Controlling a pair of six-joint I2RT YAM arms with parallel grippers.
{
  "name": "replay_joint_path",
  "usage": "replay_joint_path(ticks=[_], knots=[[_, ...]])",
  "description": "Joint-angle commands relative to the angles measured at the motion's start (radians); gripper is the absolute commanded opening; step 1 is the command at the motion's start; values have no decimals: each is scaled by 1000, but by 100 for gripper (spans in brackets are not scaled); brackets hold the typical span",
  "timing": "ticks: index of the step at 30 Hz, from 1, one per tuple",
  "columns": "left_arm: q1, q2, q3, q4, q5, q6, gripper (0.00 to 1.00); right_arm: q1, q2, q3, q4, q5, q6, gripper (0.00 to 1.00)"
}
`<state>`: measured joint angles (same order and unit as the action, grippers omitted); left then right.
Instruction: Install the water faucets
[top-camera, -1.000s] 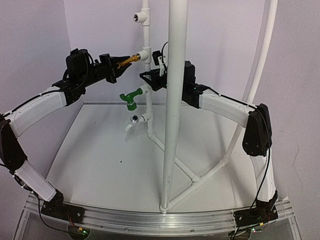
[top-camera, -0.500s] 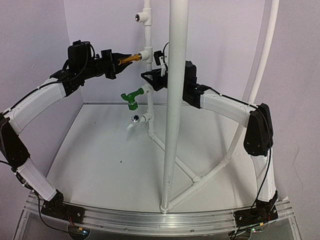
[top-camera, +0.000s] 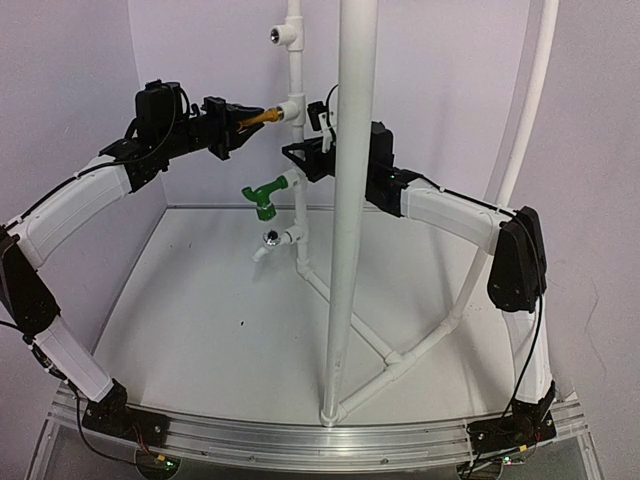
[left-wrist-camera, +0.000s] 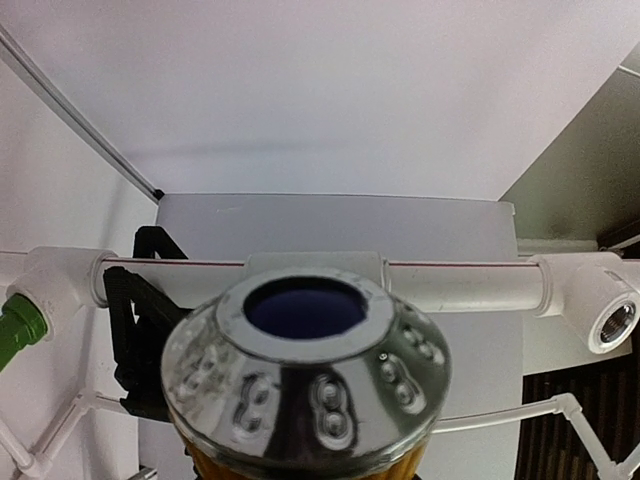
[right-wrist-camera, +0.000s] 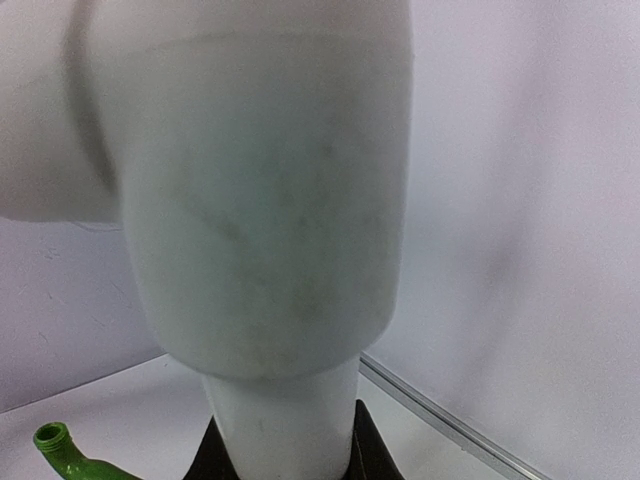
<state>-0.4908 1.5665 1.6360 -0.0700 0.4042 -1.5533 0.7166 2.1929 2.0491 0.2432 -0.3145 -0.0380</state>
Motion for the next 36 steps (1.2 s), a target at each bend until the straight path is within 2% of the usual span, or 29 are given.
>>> replay_joint_path(ticks=[1, 7, 14, 18, 22, 29, 32, 36], knots=[[20, 22, 60, 41, -86, 132, 0, 43, -56, -19, -71, -167, 16, 0], [18, 10, 24, 55, -100, 294, 0, 45, -55, -18, -71, -178, 21, 0], [-27, 11, 24, 45, -156, 612, 0, 44, -55, -20, -71, -190, 24, 0], [-52, -3, -27, 108, -174, 794, 0, 44, -51, -15, -71, -192, 26, 0], [-63, -3, -41, 116, -151, 988, 0, 44, -50, -15, -70, -201, 26, 0], [-65, -27, -128, 123, -53, 1462, 0, 44, -50, -17, -69, -227, 30, 0], [-66, -56, -198, 181, -41, 1687, 0, 45, -52, -16, -69, -233, 30, 0], [-66, -64, -233, 171, -28, 1965, 0, 44, -50, -16, -68, -240, 30, 0]])
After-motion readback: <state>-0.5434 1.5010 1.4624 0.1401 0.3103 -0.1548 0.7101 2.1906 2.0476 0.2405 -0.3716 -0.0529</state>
